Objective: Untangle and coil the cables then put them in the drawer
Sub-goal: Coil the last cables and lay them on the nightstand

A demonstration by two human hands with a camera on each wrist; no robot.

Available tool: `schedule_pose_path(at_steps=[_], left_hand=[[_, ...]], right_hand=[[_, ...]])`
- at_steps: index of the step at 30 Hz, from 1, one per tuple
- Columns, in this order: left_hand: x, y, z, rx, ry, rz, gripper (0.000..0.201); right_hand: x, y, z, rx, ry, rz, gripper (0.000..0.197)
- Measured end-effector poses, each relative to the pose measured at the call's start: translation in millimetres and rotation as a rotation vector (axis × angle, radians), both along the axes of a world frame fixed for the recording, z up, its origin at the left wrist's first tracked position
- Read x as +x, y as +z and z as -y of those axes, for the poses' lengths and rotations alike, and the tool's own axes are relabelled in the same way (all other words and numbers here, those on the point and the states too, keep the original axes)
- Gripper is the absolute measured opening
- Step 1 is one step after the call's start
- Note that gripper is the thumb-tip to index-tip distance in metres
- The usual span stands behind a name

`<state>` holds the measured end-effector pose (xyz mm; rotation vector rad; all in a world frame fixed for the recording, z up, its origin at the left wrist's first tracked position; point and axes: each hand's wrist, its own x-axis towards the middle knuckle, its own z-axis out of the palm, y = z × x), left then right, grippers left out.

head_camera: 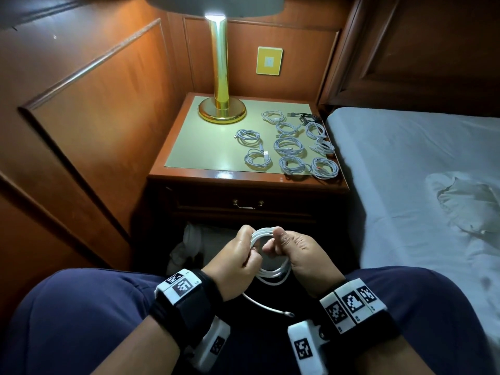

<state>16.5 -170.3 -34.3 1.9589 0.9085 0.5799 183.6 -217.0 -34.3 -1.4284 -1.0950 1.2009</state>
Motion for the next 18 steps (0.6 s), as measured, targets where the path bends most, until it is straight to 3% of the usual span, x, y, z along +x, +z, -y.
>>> schedule_pose_path(at_steps=[4,11,14,18], left_hand=[[-2,1,-3,0.011,-0.038,-0.002,0.008],[1,5,0,0.000,-0.081,0.038,0.015],[3,5,3,-0.015,-0.090,0.050,0.017],[2,9,1,-0.032,-0.048,0.113,0.015]], right_hand=[[-8,2,1,-0.056,-0.042,-0.228,0.038],[-12,18,0,-0.176,-0.090,-0.530,0.039],[-14,23,3,-0.204,-0.127,-0.529,0.051],[-10,31,-1,-0.167,-0.242,-0.450,0.046]])
